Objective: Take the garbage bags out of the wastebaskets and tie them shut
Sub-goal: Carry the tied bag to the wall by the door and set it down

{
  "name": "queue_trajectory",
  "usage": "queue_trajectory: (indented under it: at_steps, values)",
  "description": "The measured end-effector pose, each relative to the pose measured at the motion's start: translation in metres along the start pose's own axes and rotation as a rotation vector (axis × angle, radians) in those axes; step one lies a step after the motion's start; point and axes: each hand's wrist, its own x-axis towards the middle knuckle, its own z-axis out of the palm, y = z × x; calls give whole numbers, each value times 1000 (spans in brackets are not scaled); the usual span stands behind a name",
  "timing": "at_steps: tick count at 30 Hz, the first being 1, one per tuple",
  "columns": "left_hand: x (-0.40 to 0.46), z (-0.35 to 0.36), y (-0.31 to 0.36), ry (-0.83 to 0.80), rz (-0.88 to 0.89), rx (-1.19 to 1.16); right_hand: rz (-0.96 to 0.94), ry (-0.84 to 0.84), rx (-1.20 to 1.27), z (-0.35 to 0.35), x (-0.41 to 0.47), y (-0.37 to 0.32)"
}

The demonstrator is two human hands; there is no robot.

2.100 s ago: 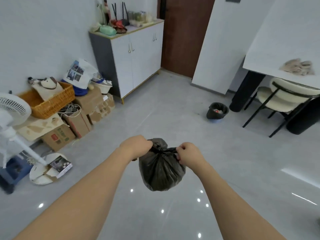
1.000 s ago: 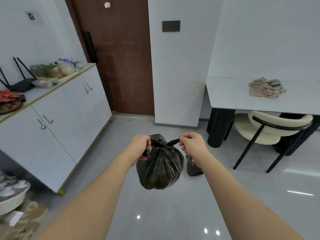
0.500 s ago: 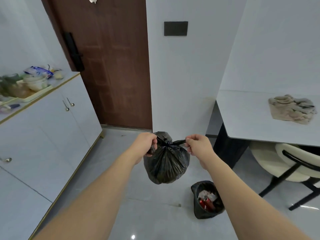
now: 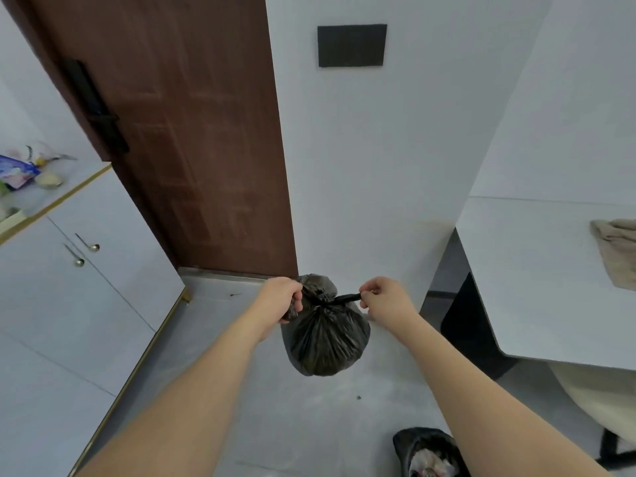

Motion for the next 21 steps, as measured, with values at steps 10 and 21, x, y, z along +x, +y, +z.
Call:
queue_trajectory:
  at_steps: [10,21]
  values:
    - [234,-9,-55,41,120,169,29,-74,-449,81,218,34]
    - [535,57,-349,35,78,16,-9,-40,-456,301,463,293]
